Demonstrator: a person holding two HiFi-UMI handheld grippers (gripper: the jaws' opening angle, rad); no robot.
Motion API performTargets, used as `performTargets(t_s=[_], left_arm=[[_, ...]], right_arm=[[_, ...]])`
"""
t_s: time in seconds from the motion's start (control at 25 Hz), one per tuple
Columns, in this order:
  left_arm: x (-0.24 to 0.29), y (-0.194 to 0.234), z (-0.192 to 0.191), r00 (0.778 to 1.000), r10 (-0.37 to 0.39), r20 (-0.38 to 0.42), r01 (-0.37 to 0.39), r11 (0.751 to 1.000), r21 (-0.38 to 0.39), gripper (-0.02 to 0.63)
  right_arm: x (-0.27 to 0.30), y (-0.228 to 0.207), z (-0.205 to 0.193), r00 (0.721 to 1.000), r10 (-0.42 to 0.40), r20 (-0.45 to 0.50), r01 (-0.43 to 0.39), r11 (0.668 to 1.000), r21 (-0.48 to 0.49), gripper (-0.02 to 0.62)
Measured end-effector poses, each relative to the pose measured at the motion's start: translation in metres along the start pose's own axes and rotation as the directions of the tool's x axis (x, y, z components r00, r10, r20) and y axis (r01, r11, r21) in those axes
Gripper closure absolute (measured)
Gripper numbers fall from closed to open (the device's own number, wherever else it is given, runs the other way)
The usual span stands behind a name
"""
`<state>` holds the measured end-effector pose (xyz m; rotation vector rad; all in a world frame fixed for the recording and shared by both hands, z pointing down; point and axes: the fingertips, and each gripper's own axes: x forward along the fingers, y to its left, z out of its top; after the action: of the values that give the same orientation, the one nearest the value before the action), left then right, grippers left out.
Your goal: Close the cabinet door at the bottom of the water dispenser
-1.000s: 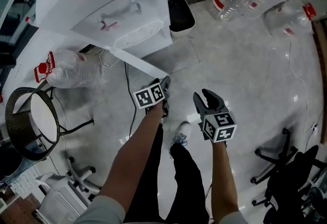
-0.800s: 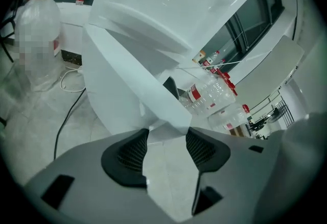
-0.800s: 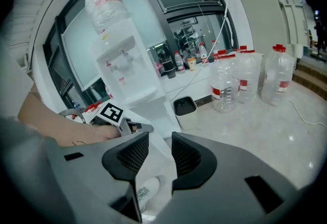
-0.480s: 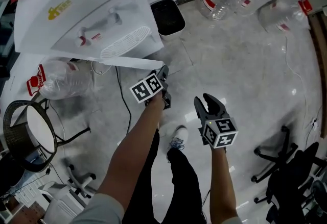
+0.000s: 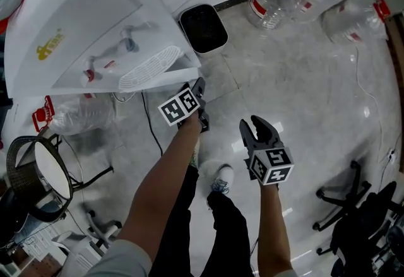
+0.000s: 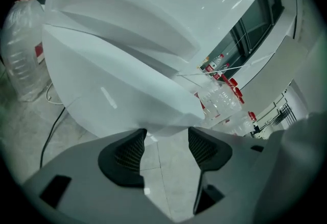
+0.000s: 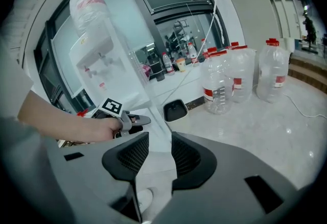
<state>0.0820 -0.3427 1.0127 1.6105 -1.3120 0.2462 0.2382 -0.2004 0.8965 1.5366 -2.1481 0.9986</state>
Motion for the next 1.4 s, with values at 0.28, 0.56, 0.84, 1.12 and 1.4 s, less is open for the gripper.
performTargets(t_s=[0.28, 0.56, 0.84, 1.12, 1.4], left_arm=[[0.026, -0.001, 0.03, 0.999, 0.021, 0.05, -0.022, 1.0, 0.014, 0.321], [0.036, 0.013, 0.051, 0.994, 0.071, 0.084, -0.077, 0.994, 0.073, 0.337], [0.04, 0.018, 0.062, 0.993, 0.067, 0.097, -0.087, 0.972, 0.22, 0.351], [0.002, -0.002, 0.052, 0.998, -0.003, 0.07, -0.017, 0.958, 0.287, 0.354], [-0.127, -0.053, 0.068, 0.998, -0.056, 0.031, 0.028, 0.814, 0.58, 0.469]], right_arm=[[0.014, -0.023, 0.002, 1.0, -0.02, 0.014, 0.02, 1.0, 0.021, 0.431], [0.02, -0.035, 0.005, 0.999, -0.023, 0.031, 0.022, 1.0, 0.022, 0.43], [0.011, -0.042, 0.008, 0.999, -0.028, 0.041, 0.028, 1.0, 0.007, 0.43], [-0.013, -0.027, 0.026, 0.999, -0.033, 0.027, 0.034, 0.999, -0.038, 0.431], [-0.089, 0.033, 0.117, 1.0, -0.01, 0.028, 0.016, 0.97, -0.241, 0.473]])
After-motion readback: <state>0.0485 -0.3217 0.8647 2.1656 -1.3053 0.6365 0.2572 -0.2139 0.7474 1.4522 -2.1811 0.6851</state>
